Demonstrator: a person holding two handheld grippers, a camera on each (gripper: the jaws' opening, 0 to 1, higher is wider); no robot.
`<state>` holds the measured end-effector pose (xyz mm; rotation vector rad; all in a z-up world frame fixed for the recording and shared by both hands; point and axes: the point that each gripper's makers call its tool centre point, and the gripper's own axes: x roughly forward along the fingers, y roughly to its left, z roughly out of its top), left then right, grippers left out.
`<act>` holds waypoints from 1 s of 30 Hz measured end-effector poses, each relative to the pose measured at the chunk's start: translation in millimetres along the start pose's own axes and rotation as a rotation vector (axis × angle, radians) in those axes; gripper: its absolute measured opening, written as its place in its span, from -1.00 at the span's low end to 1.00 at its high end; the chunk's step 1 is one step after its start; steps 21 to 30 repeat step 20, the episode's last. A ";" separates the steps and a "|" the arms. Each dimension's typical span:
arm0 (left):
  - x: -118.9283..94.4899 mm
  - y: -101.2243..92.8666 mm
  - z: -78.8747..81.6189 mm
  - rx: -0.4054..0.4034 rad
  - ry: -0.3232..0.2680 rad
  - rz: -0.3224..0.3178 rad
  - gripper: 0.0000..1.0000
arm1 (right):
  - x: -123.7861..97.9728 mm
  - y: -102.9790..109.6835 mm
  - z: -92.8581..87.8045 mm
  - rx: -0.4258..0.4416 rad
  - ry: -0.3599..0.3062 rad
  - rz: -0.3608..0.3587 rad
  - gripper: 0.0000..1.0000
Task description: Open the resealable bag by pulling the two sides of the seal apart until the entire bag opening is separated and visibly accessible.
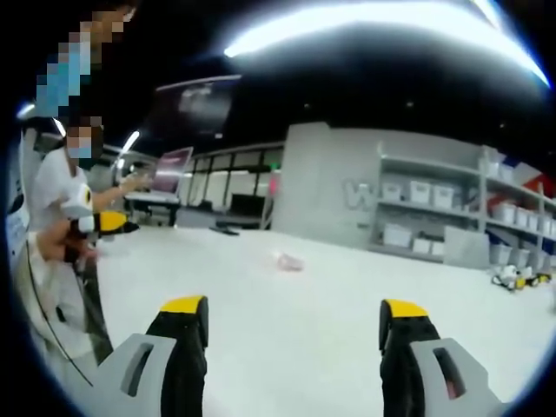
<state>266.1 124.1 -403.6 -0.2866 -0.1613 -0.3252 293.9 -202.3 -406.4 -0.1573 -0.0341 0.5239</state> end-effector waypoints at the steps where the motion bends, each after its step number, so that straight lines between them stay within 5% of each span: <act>1: 0.2 0.3 -0.7 0.000 0.001 0.001 0.98 | -0.1 0.4 -0.2 -0.002 0.002 0.001 0.62; 30: -1.5 4.9 -6.8 0.020 0.035 0.013 0.98 | -4.3 -10.7 -1.4 0.005 0.009 -0.010 0.60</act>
